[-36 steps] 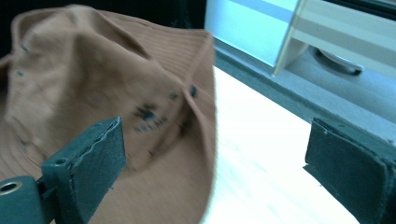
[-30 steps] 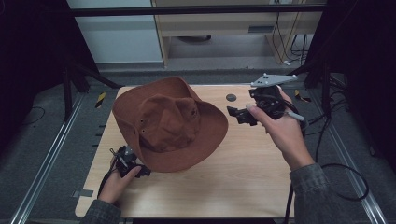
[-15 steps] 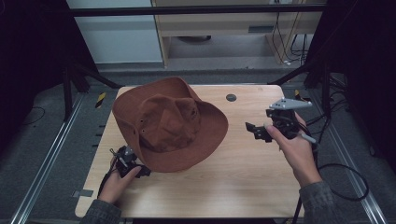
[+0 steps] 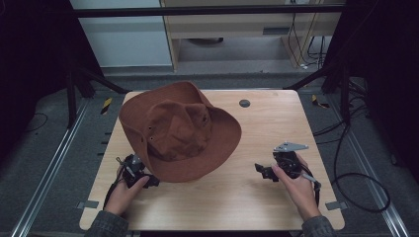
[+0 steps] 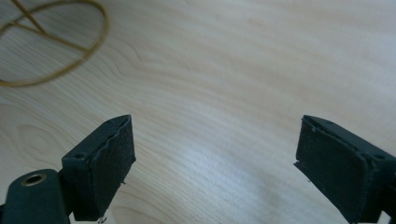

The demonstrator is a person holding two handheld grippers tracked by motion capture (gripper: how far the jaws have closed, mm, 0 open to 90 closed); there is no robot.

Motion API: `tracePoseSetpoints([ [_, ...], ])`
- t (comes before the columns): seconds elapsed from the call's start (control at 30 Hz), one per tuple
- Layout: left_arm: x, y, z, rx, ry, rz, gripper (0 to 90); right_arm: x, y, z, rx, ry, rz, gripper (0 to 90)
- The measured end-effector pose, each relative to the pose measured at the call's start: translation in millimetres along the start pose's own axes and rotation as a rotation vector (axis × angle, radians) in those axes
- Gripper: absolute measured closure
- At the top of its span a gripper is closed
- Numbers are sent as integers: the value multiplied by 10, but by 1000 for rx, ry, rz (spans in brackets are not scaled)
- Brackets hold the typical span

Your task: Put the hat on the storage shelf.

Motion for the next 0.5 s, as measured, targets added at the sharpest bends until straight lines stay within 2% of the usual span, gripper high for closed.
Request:
tracePoseSetpoints([
  [0.13, 0, 0, 0, 0, 0, 0, 0, -77, 176, 205, 36, 12, 35, 118],
  [0.3, 0, 0, 0, 0, 0, 0, 0, -120, 239, 244, 59, 7, 64, 106],
  [0.4, 0, 0, 0, 0, 0, 0, 0, -141, 270, 265, 67, 21, 73, 100],
  [0.5, 0, 0, 0, 0, 0, 0, 0, -147, 291, 267, 61, -6, 101, 100],
])
Point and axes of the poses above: each handheld gripper's, and its own axes: y roughly forward along the jaws, z roughly out of its underside, x roughly to its left, the point moved 10 cm from there along y, roughly forward along the jaws, and after that the axes turned 1 degree about -x, right-handed, at the moved point
